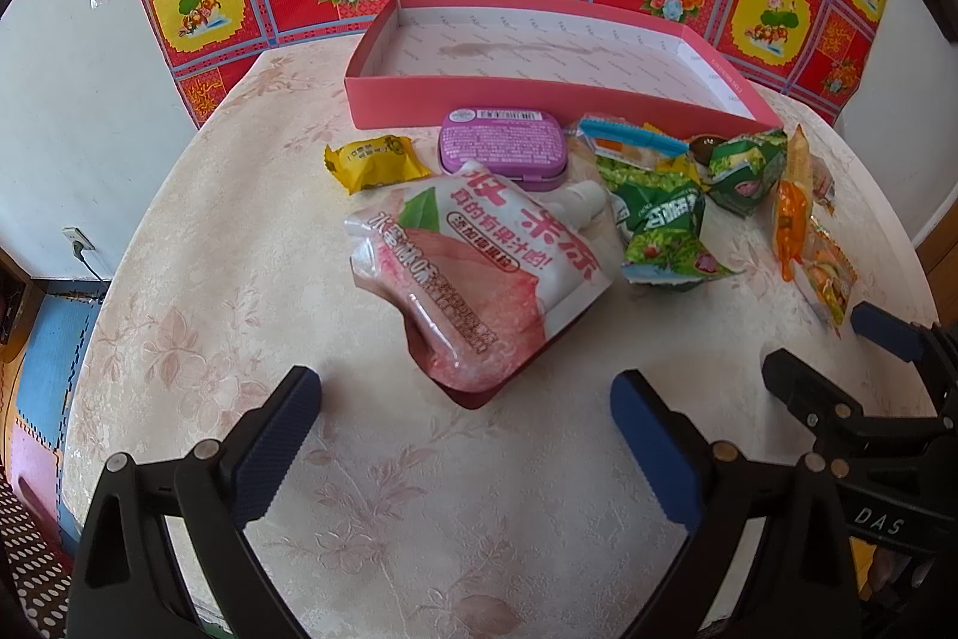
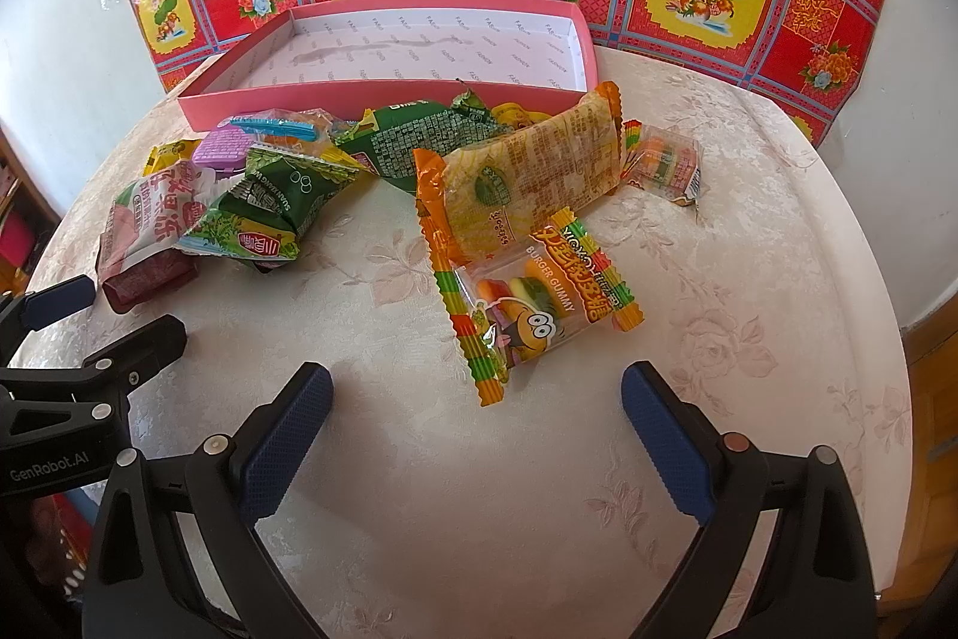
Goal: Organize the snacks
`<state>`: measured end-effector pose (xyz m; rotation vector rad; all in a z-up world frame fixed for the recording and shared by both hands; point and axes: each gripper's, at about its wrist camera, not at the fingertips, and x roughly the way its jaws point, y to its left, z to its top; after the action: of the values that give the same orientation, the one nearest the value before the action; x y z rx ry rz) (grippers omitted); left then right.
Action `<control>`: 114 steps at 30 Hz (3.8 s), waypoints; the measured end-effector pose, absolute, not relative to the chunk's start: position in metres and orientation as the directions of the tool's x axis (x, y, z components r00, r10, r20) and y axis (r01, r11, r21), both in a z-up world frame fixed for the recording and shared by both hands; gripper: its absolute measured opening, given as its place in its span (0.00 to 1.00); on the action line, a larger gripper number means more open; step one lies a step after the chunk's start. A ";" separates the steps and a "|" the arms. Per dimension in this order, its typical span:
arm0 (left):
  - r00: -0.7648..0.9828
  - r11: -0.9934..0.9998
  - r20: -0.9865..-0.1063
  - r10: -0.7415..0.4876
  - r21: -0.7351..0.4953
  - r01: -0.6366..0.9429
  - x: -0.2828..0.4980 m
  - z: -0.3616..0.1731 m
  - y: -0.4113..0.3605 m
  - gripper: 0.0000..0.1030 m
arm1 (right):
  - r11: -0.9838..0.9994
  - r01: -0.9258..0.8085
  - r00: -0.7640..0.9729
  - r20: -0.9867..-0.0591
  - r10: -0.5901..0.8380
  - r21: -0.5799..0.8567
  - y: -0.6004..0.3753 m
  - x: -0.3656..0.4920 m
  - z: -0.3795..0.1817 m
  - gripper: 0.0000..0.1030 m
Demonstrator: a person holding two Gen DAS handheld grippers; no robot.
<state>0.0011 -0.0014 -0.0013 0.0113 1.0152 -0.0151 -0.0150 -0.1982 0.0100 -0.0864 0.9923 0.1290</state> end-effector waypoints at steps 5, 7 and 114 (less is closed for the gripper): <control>0.527 1.000 -0.850 -0.008 0.003 0.018 0.001 -0.001 -0.001 0.96 | 0.989 -0.148 0.540 -0.839 0.069 -0.014 -0.198 -0.015 0.010 0.96; 0.527 1.000 -0.850 -0.008 0.003 0.019 0.001 -0.001 -0.001 0.96 | 0.989 -0.148 0.540 -0.839 0.069 -0.014 -0.198 -0.015 0.010 0.96; 0.628 0.978 -0.761 -0.162 -0.207 0.002 0.015 0.042 0.028 0.64 | 0.980 -0.170 0.586 -0.790 0.182 0.099 -0.231 0.008 0.025 0.74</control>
<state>0.0150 0.0283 0.0425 -0.1935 0.8887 -0.0948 0.0084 -0.2309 0.0246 0.0134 0.9222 0.2050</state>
